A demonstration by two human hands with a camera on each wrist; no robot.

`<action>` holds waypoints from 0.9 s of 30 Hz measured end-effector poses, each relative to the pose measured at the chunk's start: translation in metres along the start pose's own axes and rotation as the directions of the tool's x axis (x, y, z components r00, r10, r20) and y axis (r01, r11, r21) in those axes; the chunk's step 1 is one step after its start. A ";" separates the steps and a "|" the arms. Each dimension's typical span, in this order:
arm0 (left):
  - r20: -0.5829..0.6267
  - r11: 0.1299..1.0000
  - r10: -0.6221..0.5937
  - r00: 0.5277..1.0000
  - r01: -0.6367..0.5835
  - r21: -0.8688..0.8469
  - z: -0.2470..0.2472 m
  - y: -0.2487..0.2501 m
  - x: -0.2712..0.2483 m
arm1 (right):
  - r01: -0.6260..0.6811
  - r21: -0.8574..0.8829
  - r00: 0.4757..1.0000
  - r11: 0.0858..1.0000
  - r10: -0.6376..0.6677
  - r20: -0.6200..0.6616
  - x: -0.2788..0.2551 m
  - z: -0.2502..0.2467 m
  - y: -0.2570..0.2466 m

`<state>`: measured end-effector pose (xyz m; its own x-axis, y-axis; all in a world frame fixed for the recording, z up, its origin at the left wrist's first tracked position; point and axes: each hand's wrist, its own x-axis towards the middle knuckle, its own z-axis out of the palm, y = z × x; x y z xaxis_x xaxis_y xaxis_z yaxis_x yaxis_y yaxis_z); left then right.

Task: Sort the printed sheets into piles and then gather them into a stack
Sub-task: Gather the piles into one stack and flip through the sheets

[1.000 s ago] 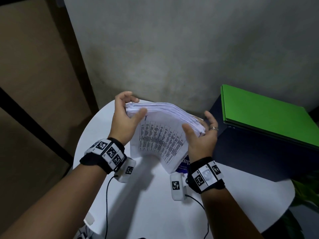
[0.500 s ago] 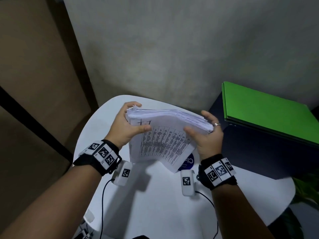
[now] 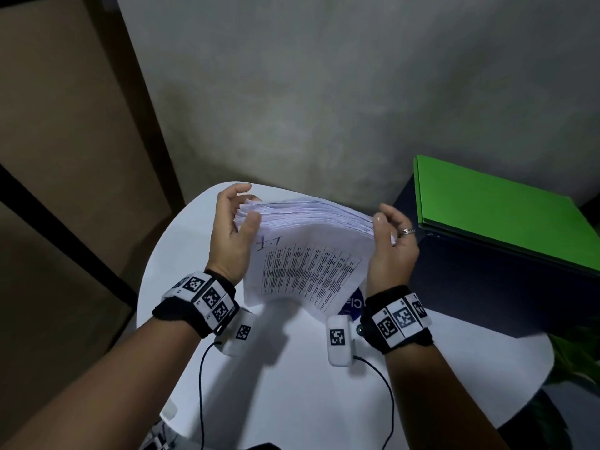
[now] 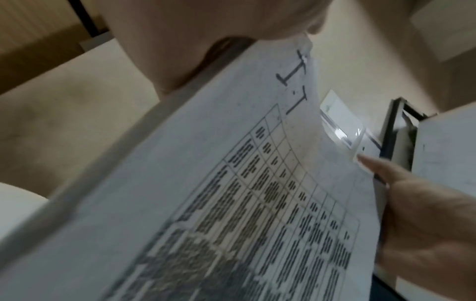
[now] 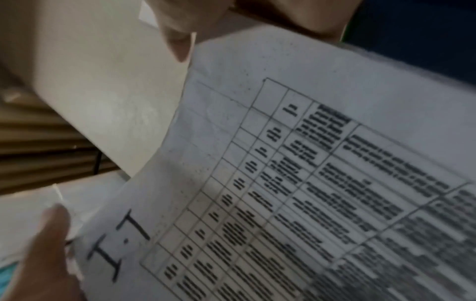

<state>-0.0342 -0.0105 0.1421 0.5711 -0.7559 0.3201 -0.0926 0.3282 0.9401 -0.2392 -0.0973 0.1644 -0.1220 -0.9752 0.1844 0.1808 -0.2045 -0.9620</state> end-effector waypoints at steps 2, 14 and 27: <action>0.087 0.998 -0.019 0.996 0.014 0.057 -0.008 -0.005 -0.003 | 0.025 -0.058 0.998 0.998 -0.021 0.064 -0.005 -0.002 0.000; 0.109 0.987 -0.148 0.983 0.140 0.077 -0.013 -0.012 -0.001 | -0.029 -0.024 0.992 0.999 0.032 0.126 -0.002 -0.012 0.006; 0.212 0.977 -0.212 0.954 0.204 0.060 -0.013 -0.009 -0.003 | -0.105 -0.141 0.955 0.984 0.140 0.263 -0.006 -0.027 0.016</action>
<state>-0.0245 -0.0038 0.1315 0.3918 -0.9107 0.1306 -0.0230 0.1322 0.9910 -0.2622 -0.0927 0.1428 0.1657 -0.9816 0.0948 0.0530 -0.0871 -0.9948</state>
